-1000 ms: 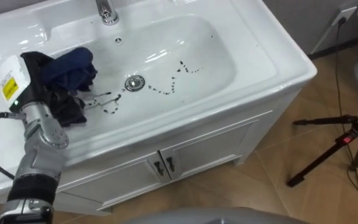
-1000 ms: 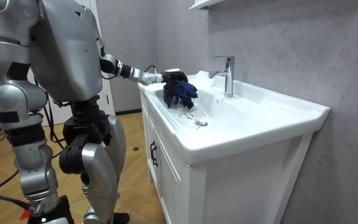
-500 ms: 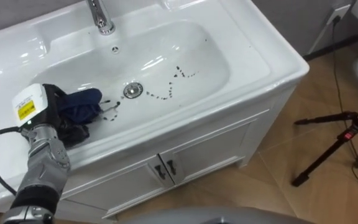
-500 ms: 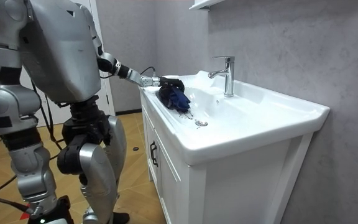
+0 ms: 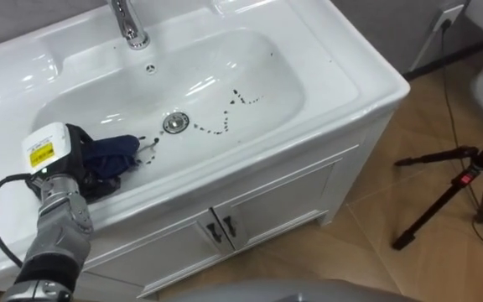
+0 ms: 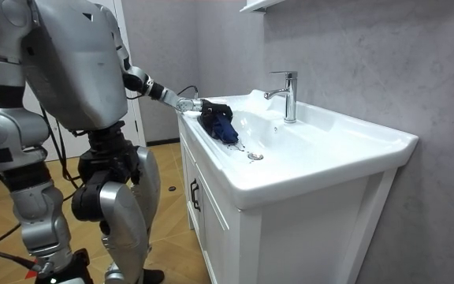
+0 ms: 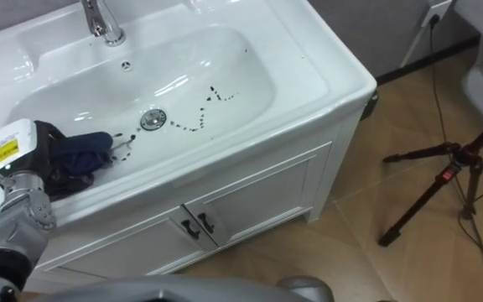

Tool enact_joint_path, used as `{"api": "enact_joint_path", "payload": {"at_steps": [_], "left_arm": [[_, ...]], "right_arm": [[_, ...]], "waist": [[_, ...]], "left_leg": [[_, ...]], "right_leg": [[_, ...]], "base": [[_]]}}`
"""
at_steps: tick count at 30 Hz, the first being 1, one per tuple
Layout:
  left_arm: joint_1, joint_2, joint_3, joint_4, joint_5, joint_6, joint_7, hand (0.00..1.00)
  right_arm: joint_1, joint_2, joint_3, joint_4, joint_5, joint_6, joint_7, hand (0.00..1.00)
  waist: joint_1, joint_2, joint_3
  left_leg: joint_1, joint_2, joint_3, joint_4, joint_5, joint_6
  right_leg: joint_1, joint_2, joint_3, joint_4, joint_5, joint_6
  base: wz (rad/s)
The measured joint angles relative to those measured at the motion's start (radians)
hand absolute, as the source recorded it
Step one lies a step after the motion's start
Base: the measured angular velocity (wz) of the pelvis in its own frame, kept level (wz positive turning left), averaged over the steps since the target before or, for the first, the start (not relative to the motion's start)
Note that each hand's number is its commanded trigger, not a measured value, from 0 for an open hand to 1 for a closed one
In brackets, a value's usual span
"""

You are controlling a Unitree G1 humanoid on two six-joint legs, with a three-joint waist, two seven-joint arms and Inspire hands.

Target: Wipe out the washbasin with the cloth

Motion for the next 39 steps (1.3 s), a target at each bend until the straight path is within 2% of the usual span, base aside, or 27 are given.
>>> {"api": "enact_joint_path", "payload": {"at_steps": [8,14,19,22,25,27,28,29,30,32,33,36,39], "left_arm": [[0.000,-0.010,0.000,0.000,0.000,0.024,-0.026,1.00],[-0.001,-0.018,0.000,-0.009,0.000,0.027,-0.059,1.00],[-0.022,-0.030,-0.033,0.008,-0.004,0.031,-0.058,1.00],[-0.082,-0.036,-0.045,0.051,-0.009,0.030,-0.057,1.00],[-0.169,-0.036,-0.064,0.133,-0.016,0.033,-0.059,1.00],[-0.250,-0.035,-0.079,0.211,-0.060,0.035,-0.059,1.00],[-0.268,-0.035,-0.080,0.231,-0.074,0.035,-0.059,1.00],[-0.293,-0.035,-0.082,0.260,-0.094,0.035,-0.058,1.00],[-0.310,-0.034,-0.086,0.271,-0.102,0.036,-0.058,1.00],[-0.332,-0.032,-0.088,0.280,-0.114,0.036,-0.055,1.00],[-0.343,-0.031,-0.090,0.284,-0.119,0.036,-0.053,1.00],[-0.363,-0.030,-0.097,0.301,-0.121,0.036,-0.040,1.00],[-0.414,-0.027,-0.114,0.364,-0.133,0.036,-0.017,1.00]], "right_arm": [[0.000,0.000,0.001,0.000,0.005,0.001,-0.001,0.00],[0.001,0.000,0.005,0.003,0.035,0.000,0.000,0.00],[0.001,0.000,0.020,0.008,0.087,0.000,0.000,0.00],[-0.017,0.000,0.021,0.007,0.090,-0.001,0.001,0.00],[-0.059,-0.005,0.027,0.016,0.100,-0.002,-0.001,0.00],[-0.089,-0.006,0.026,0.041,0.127,-0.017,-0.003,0.00],[-0.096,-0.007,0.025,0.052,0.128,-0.019,-0.003,0.00],[-0.105,-0.011,0.024,0.062,0.128,-0.020,-0.002,0.00],[-0.110,-0.016,0.024,0.062,0.128,-0.023,-0.002,0.00],[-0.110,-0.023,0.024,0.062,0.131,-0.027,-0.003,0.00],[-0.109,-0.027,0.024,0.063,0.132,-0.028,-0.004,0.00],[-0.108,-0.027,0.022,0.066,0.131,-0.028,-0.018,0.00],[-0.110,-0.027,0.023,0.077,0.130,-0.027,-0.022,0.00]], "waist": [[-0.001,0.002,-0.0025],[-0.005,-0.003,-0.0031],[-0.026,-0.012,-0.0010],[-0.024,-0.019,-0.0006],[-0.026,-0.025,0.0020],[-0.047,-0.036,0.0032],[-0.054,-0.038,0.0042],[-0.056,-0.039,0.0045],[-0.059,-0.039,0.0044],[-0.064,-0.039,0.0041],[-0.076,-0.042,0.0083],[-0.107,-0.046,0.0101],[-0.128,-0.055,0.0160]], "left_leg": [[0.005,0.001,0.000,0.000,0.000,0.000],[0.003,0.004,0.022,0.001,0.000,0.000],[-0.007,0.004,0.027,0.001,0.000,0.000],[-0.042,0.002,0.043,0.001,0.000,0.000],[-0.078,0.006,0.074,0.005,0.002,0.003],[-0.104,0.005,0.080,0.009,0.005,0.007],[-0.108,0.005,0.083,0.012,0.006,0.007],[-0.114,0.008,0.110,0.013,0.006,0.008],[-0.126,0.016,0.135,0.016,0.006,0.008],[-0.143,0.019,0.158,0.016,0.006,0.008],[-0.148,0.019,0.166,0.016,0.006,0.008],[-0.157,0.021,0.199,0.017,0.006,0.008],[-0.167,0.024,0.242,0.019,0.006,0.008]], "right_leg": [[0.006,0.001,0.003,0.001,0.001,-0.002],[0.002,0.000,0.004,0.001,0.001,-0.002],[-0.004,0.000,0.007,0.001,0.001,0.001],[-0.056,0.001,0.018,0.020,0.002,0.004],[-0.096,0.005,0.037,0.015,0.024,0.006],[-0.116,0.004,0.040,0.015,0.033,0.007],[-0.123,0.004,0.044,0.015,0.034,0.008],[-0.135,0.007,0.060,0.017,0.038,0.009],[-0.150,0.008,0.071,0.016,0.046,0.009],[-0.174,0.010,0.082,0.015,0.054,0.009],[-0.178,0.011,0.090,0.015,0.058,0.010],[-0.196,0.012,0.098,0.018,0.058,0.010],[-0.223,0.016,0.122,0.036,0.059,0.011]], "base": [[-0.02],[0.00],[0.02],[-0.10],[-0.21],[-0.02],[-0.17],[-0.34],[-0.41],[-0.34],[-0.26],[-0.15],[-0.27]]}}
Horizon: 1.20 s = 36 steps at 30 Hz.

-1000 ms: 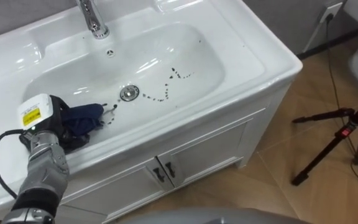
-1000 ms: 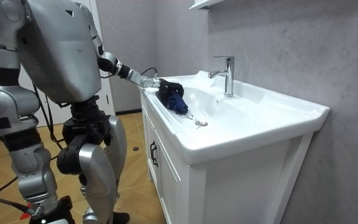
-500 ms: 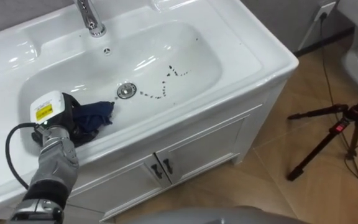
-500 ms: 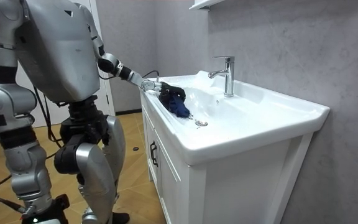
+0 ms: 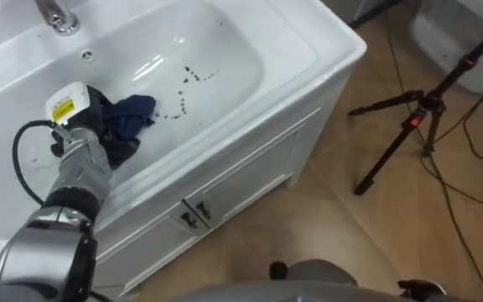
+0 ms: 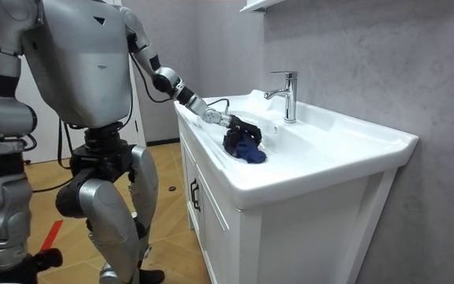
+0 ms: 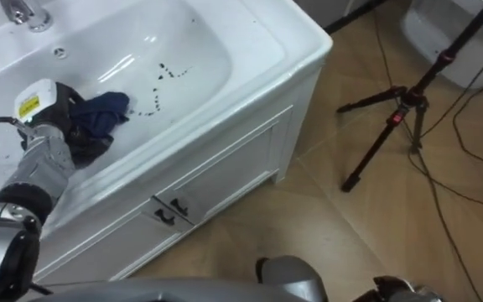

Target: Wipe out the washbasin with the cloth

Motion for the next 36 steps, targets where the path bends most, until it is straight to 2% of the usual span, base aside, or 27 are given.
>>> {"api": "enact_joint_path", "payload": {"at_steps": [3,4,6,9,13,14,17,20,23,25,26,27,30,36], "left_arm": [[-0.060,0.005,-0.001,0.040,-0.071,0.002,0.012,1.00],[-0.064,0.003,-0.001,0.040,-0.079,0.002,0.018,1.00],[-0.080,0.004,-0.001,0.041,-0.113,0.002,0.029,1.00],[-0.118,-0.008,-0.010,0.044,-0.127,0.002,0.044,1.00],[-0.152,-0.020,-0.024,0.061,-0.156,0.001,0.075,1.00],[-0.158,-0.020,-0.024,0.064,-0.156,0.001,0.081,1.00],[-0.170,-0.004,-0.063,0.065,-0.195,0.015,0.096,1.00],[-0.188,-0.007,-0.085,0.065,-0.206,0.021,0.096,1.00],[-0.196,-0.013,-0.092,0.073,-0.274,0.021,0.112,1.00],[-0.206,-0.017,-0.112,0.083,-0.327,0.023,0.119,1.00],[-0.214,-0.017,-0.138,0.081,-0.375,0.027,0.121,1.00],[-0.230,-0.017,-0.167,0.081,-0.416,0.037,0.124,1.00],[-0.268,-0.023,-0.211,0.074,-0.451,0.051,0.131,1.00],[-0.288,-0.052,-0.218,0.033,-0.508,0.056,0.162,1.00]], "right_arm": [[-0.009,0.000,0.001,0.003,0.000,0.000,0.000,0.00],[-0.011,0.000,0.001,0.003,-0.003,-0.001,0.000,0.00],[-0.026,0.002,0.001,0.007,-0.011,-0.001,0.000,0.00],[-0.038,0.003,0.004,0.007,-0.001,-0.001,-0.003,0.00],[-0.051,0.004,0.013,0.004,0.005,-0.002,-0.011,0.00],[-0.051,0.003,0.013,0.004,0.003,-0.002,-0.011,0.00],[-0.054,0.003,0.013,0.001,-0.002,0.003,-0.011,0.00],[-0.040,-0.002,0.013,0.001,-0.012,0.005,-0.013,0.00],[-0.044,-0.005,0.013,0.002,-0.010,0.005,-0.013,0.00],[-0.044,-0.005,0.023,0.005,-0.009,0.003,-0.014,0.00],[-0.047,-0.004,0.035,0.003,-0.011,0.003,-0.015,0.00],[-0.053,-0.005,0.042,0.005,-0.014,0.003,-0.016,0.00],[-0.063,-0.007,0.043,0.013,-0.018,0.003,-0.024,0.00],[-0.063,-0.012,0.067,0.011,-0.016,0.012,-0.046,0.00]], "waist": [[-0.005,-0.010,0.0035],[-0.006,-0.011,0.0036],[-0.032,-0.013,0.0043],[-0.041,-0.025,0.0120],[-0.067,-0.031,0.0156],[-0.074,-0.026,0.0127],[-0.108,-0.021,0.0114],[-0.122,-0.012,0.0120],[-0.140,0.006,0.0128],[-0.144,0.010,0.0153],[-0.144,0.014,0.0132],[-0.145,0.013,0.0147],[-0.149,0.019,0.0125],[-0.150,0.028,0.0123]], "left_leg": [[-0.023,0.004,0.065,0.000,0.000,0.000],[-0.026,0.005,0.073,0.000,0.000,0.000],[-0.042,0.005,0.084,0.003,0.000,0.000],[-0.050,0.005,0.104,0.008,0.002,0.003],[-0.049,0.007,0.115,0.011,0.001,0.004],[-0.051,0.010,0.129,0.012,0.000,0.005],[-0.066,0.012,0.139,0.014,-0.002,0.008],[-0.067,0.012,0.144,0.015,-0.002,0.009],[-0.065,0.010,0.152,0.012,-0.004,0.011],[-0.064,0.008,0.157,0.012,-0.004,0.012],[-0.065,0.007,0.160,0.011,-0.004,0.013],[-0.070,0.004,0.160,0.010,-0.002,0.017],[-0.085,-0.002,0.160,0.012,0.000,0.024],[-0.098,-0.011,0.158,0.017,-0.005,0.045]], "right_leg": [[-0.046,0.010,0.042,0.017,0.007,0.003],[-0.052,0.013,0.050,0.015,0.011,0.004],[-0.070,0.014,0.056,0.019,0.016,0.005],[-0.092,0.021,0.089,0.033,0.021,0.008],[-0.095,0.032,0.121,0.031,0.030,0.011],[-0.099,0.034,0.127,0.032,0.034,0.011],[-0.110,0.035,0.126,0.038,0.039,0.012],[-0.110,0.034,0.126,0.035,0.046,0.013],[-0.109,0.033,0.132,0.032,0.050,0.016],[-0.111,0.033,0.136,0.035,0.051,0.018],[-0.120,0.033,0.137,0.038,0.050,0.020],[-0.126,0.033,0.137,0.038,0.051,0.022],[-0.138,0.030,0.144,0.037,0.055,0.030],[-0.140,0.019,0.156,0.032,0.065,0.048]], "base": [[-0.39],[-0.33],[-0.13],[-0.19],[-0.20],[-0.13],[-0.03],[-0.02],[-0.07],[-0.06],[0.00],[0.00],[0.02],[0.00]]}}
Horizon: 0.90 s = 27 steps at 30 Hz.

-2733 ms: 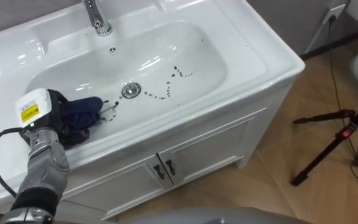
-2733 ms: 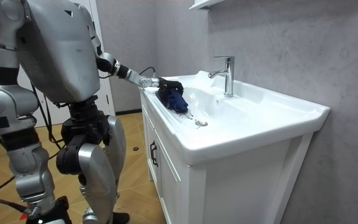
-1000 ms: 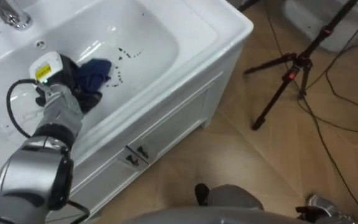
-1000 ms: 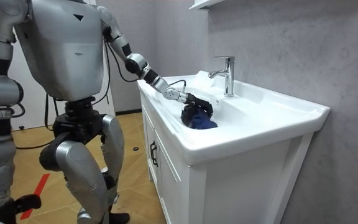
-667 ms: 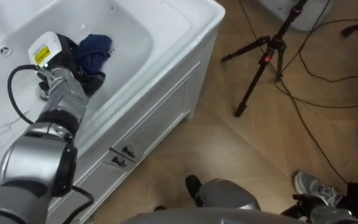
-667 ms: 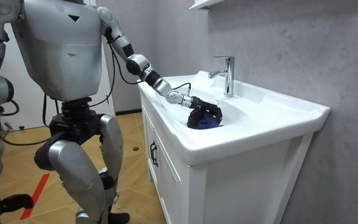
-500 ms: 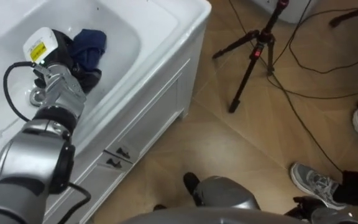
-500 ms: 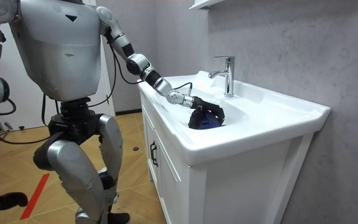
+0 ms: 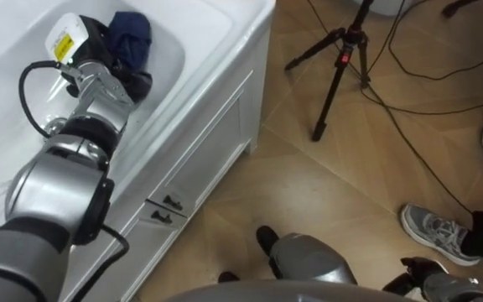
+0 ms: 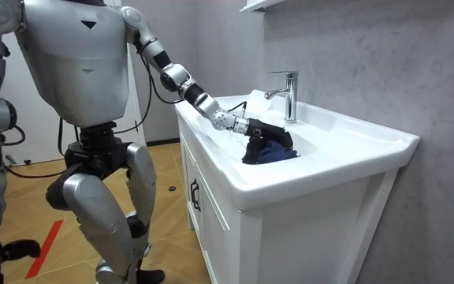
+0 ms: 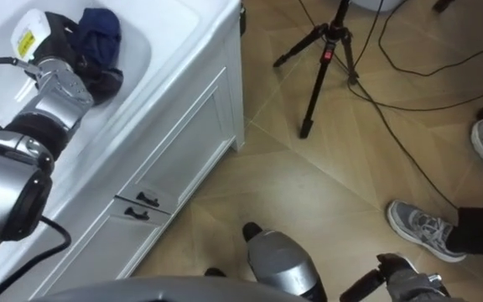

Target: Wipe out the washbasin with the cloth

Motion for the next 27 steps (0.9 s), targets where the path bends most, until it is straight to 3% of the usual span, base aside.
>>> {"api": "enact_joint_path", "payload": {"at_steps": [9,14,18,20,24,27], "left_arm": [[-0.001,-0.020,0.000,-0.017,0.000,0.000,0.026,1.00],[-0.001,-0.020,0.000,-0.012,-0.001,0.001,0.033,1.00],[0.000,-0.019,0.000,0.024,-0.001,0.000,0.033,1.00],[0.001,-0.013,0.002,0.035,-0.002,-0.002,0.033,1.00],[0.030,-0.001,0.005,0.054,-0.002,-0.042,0.019,1.00],[0.053,0.004,0.013,0.054,-0.002,-0.050,-0.003,1.00]], "right_arm": [[0.020,0.000,0.023,0.000,-0.003,0.024,0.003,0.00],[0.033,-0.001,0.023,-0.008,-0.037,0.045,0.002,0.00],[0.046,-0.002,0.020,-0.034,-0.047,0.044,0.003,0.00],[0.049,-0.001,0.021,-0.052,-0.064,0.044,0.003,0.00],[0.061,0.000,0.021,-0.082,-0.071,0.044,0.003,0.00],[0.071,0.000,0.021,-0.088,-0.071,0.044,0.001,0.00]], "waist": [[-0.017,0.002,-0.0004],[-0.017,0.002,0.0003],[-0.016,-0.006,0.0079],[-0.014,-0.005,0.0072],[-0.011,-0.008,0.0088],[-0.002,-0.008,0.0085]], "left_leg": [[-0.011,-0.012,-0.011,-0.002,-0.001,0.020],[-0.006,-0.012,-0.003,-0.006,-0.001,0.020],[0.024,-0.012,0.012,-0.019,-0.001,0.019],[0.029,-0.012,0.022,-0.020,-0.001,0.018],[0.049,-0.009,0.034,-0.025,-0.003,0.014],[0.058,-0.007,0.043,-0.026,-0.005,0.012]], "right_leg": [[-0.001,-0.021,-0.005,-0.001,0.006,0.014],[0.001,-0.021,-0.001,-0.001,0.007,0.015],[0.019,-0.010,0.005,0.000,0.007,0.016],[0.019,-0.007,0.012,0.002,0.007,0.016],[0.033,-0.002,0.020,0.003,0.006,0.014],[0.038,0.002,0.024,0.005,0.005,0.013]], "base": [[0.04],[-0.04],[-0.11],[-0.16],[-0.10],[-0.08]]}}
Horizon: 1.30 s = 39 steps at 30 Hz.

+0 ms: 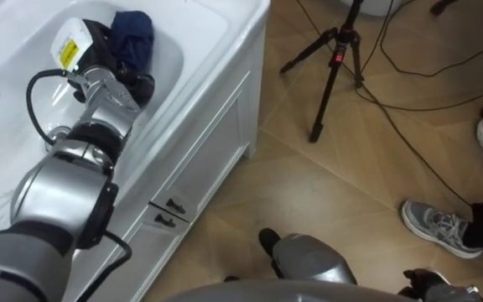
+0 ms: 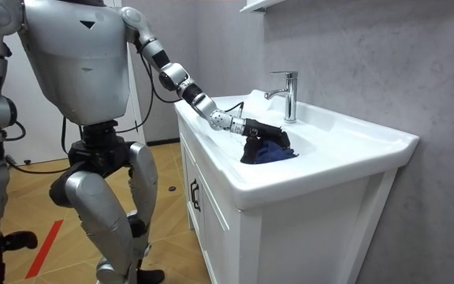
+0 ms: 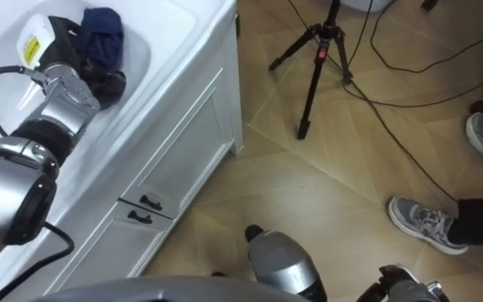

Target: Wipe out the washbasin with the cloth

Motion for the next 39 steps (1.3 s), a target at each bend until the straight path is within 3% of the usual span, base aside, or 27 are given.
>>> {"api": "enact_joint_path", "payload": {"at_steps": [5,10,12,15,23,31,33,37,39], "left_arm": [[0.062,0.002,0.031,-0.001,0.002,-0.051,-0.020,1.00],[0.137,-0.002,0.047,-0.003,0.007,-0.084,-0.048,1.00],[0.182,-0.007,0.090,-0.012,0.043,-0.101,-0.051,1.00],[0.224,-0.010,0.145,-0.010,0.073,-0.101,-0.079,1.00],[0.341,-0.016,0.241,-0.036,0.142,-0.106,-0.134,1.00],[0.423,-0.013,0.388,-0.048,0.331,-0.123,-0.138,1.00],[0.454,0.007,0.433,-0.053,0.403,-0.126,-0.137,1.00],[0.516,0.043,0.448,-0.089,0.438,-0.126,-0.131,1.00],[0.553,0.057,0.457,-0.111,0.468,-0.126,-0.130,1.00]], "right_arm": [[0.014,0.002,0.000,-0.019,-0.002,0.000,0.001,0.00],[0.039,0.008,0.001,-0.026,0.040,0.001,-0.001,0.00],[0.049,0.017,-0.021,-0.028,0.043,0.001,-0.002,0.00],[0.058,0.039,-0.068,-0.029,0.070,0.001,-0.011,0.00],[0.105,0.058,-0.118,-0.034,0.088,0.001,-0.011,0.00],[0.120,0.062,-0.246,-0.038,0.098,0.000,-0.026,0.00],[0.125,0.062,-0.269,-0.038,0.097,0.000,-0.026,0.00],[0.125,0.051,-0.293,-0.036,0.096,0.001,-0.022,0.00],[0.124,0.043,-0.318,-0.031,0.072,0.000,-0.021,0.00]], "waist": [[0.017,-0.002,-0.0027],[0.051,-0.003,-0.0142],[0.065,-0.008,-0.0257],[0.079,-0.018,-0.0387],[0.156,-0.008,-0.0461],[0.228,-0.002,-0.0476],[0.241,0.002,-0.0515],[0.257,0.013,-0.0591],[0.262,0.017,-0.0608]], "left_leg": [[0.015,0.002,0.002,-0.002,-0.002,-0.004],[0.052,0.003,0.000,-0.009,-0.005,-0.013],[0.068,0.008,0.004,-0.010,-0.009,-0.020],[0.096,0.019,0.003,-0.013,-0.016,-0.031],[0.182,0.047,-0.021,-0.015,-0.035,-0.063],[0.242,0.052,-0.115,-0.027,-0.041,-0.079],[0.245,0.051,-0.151,-0.027,-0.043,-0.083],[0.243,0.054,-0.167,-0.024,-0.041,-0.088],[0.245,0.052,-0.207,-0.012,-0.040,-0.088]], "right_leg": [[0.014,0.001,-0.006,-0.004,-0.006,-0.004],[0.044,0.011,0.005,-0.002,-0.016,-0.009],[0.056,0.011,0.006,0.005,-0.025,-0.013],[0.094,0.017,-0.006,-0.010,-0.030,-0.022],[0.196,0.039,-0.028,-0.038,-0.051,-0.051],[0.259,0.048,-0.060,-0.042,-0.081,-0.076],[0.267,0.052,-0.073,-0.040,-0.089,-0.083],[0.279,0.053,-0.080,-0.046,-0.090,-0.089],[0.293,0.048,-0.091,-0.061,-0.090,-0.093]], "base": [[-0.04],[-0.06],[-0.02],[0.03],[0.08],[0.14],[0.06],[0.07],[0.17]]}}
